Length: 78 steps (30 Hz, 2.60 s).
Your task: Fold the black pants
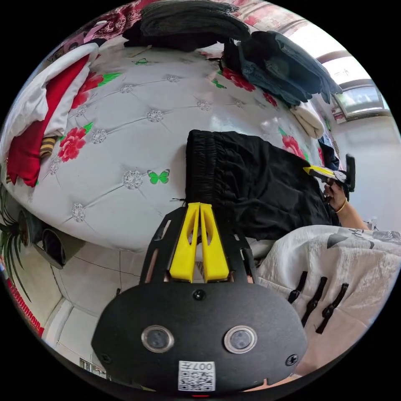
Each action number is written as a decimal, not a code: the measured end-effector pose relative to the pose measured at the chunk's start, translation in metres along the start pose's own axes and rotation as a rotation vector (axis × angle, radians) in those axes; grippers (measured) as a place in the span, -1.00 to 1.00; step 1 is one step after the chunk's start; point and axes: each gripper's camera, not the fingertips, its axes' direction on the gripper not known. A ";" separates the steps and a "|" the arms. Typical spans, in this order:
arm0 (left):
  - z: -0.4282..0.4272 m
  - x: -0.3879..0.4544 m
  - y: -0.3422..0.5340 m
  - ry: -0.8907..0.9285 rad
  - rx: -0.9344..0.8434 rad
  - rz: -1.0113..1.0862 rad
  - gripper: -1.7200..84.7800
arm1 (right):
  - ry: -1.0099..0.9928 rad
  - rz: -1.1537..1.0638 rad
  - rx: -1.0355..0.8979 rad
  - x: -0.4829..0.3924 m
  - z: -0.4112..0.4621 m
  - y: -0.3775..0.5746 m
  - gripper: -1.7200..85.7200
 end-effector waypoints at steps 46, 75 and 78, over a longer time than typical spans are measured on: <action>0.041 0.124 -0.003 0.046 -0.012 0.366 -0.98 | -0.487 0.604 0.132 0.202 0.024 -0.076 -0.91; -0.007 0.108 0.019 -0.134 0.252 0.465 -0.76 | -0.041 -0.063 -0.084 -0.192 0.102 0.025 -0.96; 0.000 0.124 0.037 -0.101 0.225 0.629 -0.76 | -0.029 -0.026 -0.092 -0.197 0.105 0.023 -0.97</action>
